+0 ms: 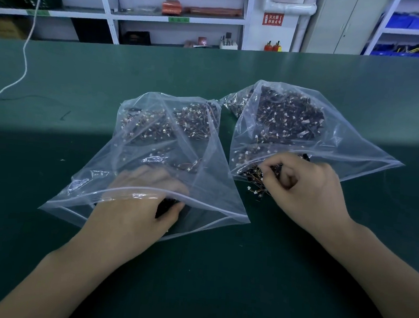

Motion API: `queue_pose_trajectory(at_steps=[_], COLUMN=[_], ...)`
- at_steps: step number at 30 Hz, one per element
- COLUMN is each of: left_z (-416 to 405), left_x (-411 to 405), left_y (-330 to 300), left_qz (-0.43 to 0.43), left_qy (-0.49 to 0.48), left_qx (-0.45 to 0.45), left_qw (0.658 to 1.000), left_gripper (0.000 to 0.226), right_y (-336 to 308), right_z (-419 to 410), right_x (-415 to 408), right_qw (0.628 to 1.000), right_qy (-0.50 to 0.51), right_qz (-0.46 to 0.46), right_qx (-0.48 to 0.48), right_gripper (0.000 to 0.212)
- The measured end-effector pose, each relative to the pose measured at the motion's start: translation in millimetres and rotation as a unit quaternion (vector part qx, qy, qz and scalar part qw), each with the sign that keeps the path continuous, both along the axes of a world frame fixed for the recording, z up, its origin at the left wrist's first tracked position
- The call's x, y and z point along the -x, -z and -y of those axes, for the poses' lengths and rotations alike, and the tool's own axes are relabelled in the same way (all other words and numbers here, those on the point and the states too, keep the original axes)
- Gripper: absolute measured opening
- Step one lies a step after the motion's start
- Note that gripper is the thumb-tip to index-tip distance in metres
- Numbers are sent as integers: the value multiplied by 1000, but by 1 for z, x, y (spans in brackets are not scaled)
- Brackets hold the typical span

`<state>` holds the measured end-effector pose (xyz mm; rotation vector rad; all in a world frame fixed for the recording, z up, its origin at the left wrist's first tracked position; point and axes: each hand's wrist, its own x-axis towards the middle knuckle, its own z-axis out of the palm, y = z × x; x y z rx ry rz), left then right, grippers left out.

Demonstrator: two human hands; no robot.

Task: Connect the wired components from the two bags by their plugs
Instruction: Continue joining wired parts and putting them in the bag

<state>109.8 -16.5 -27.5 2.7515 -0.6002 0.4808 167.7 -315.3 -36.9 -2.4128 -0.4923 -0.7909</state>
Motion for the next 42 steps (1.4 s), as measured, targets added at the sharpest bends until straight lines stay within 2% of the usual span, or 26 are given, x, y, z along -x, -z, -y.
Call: queue_pose_trajectory(at_steps=[4, 10, 16, 21, 26, 30, 34, 37, 42], left_z=[-1, -2, 8, 21, 29, 34, 38, 39, 37], left_x=[0, -4, 1, 10, 17, 20, 22, 23, 27], left_y=[2, 1, 3, 0, -6, -4, -4, -3, -3], left_qz=[28, 81, 161, 187, 156, 111, 84, 63, 29], left_qy=[-24, 19, 126, 156, 161, 157, 166, 175, 150], left_qx=[-11, 12, 112, 187, 313, 380, 399, 404, 412], left_qw=[999, 996, 972, 952, 923, 905, 898, 895, 899], left_gripper=[14, 19, 10, 10, 13, 14, 14, 10, 28], right_y=[2, 4, 4, -1, -6, -1, 0, 1, 0], right_z=[-3, -8, -13, -19, -25, -31, -31, -34, -36], right_x=[2, 6, 9, 19, 33, 35, 34, 35, 36], right_qw=[1000, 997, 991, 974, 948, 949, 951, 949, 945], right_qy=[-24, -70, -120, -209, -310, -307, -297, -300, -294], right_qz=[-2, -2, 24, 40, 15, 22, 42, 31, 8], right_qx=[-8, -25, -52, -83, -68, -61, -78, -95, -146], right_gripper=[11, 8, 9, 15, 33, 33, 17, 15, 13])
